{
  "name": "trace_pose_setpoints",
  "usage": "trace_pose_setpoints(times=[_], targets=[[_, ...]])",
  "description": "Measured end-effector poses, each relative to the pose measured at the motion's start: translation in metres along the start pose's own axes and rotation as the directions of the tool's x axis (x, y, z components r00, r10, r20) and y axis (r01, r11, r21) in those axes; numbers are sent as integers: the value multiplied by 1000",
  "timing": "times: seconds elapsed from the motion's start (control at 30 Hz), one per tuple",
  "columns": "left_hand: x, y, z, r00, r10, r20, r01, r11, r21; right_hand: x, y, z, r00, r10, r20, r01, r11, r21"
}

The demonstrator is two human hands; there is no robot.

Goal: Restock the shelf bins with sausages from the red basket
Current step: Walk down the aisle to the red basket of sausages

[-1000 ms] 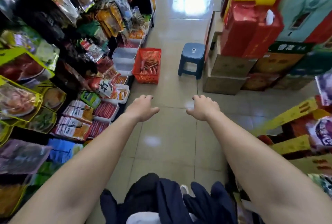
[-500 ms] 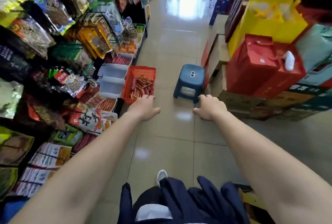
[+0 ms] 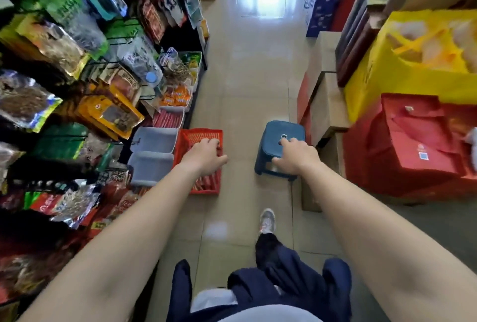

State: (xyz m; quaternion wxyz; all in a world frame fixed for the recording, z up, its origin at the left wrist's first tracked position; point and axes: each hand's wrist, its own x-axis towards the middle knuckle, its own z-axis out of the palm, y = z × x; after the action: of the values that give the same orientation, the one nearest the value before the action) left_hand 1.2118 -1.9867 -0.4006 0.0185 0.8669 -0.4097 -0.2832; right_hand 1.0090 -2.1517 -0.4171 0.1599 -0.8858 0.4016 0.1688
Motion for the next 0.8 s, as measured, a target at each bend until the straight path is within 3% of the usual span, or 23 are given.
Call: trace_pose_setpoints(times=[0.33, 0.8], targets=[[190, 45, -101, 998, -52, 35, 54, 996, -72, 212, 24, -105, 996, -7, 88, 5, 1000, 28], [483, -3, -248, 998, -9, 59, 15, 993, -113, 494, -22, -212, 988, 67, 140, -66, 998, -13]])
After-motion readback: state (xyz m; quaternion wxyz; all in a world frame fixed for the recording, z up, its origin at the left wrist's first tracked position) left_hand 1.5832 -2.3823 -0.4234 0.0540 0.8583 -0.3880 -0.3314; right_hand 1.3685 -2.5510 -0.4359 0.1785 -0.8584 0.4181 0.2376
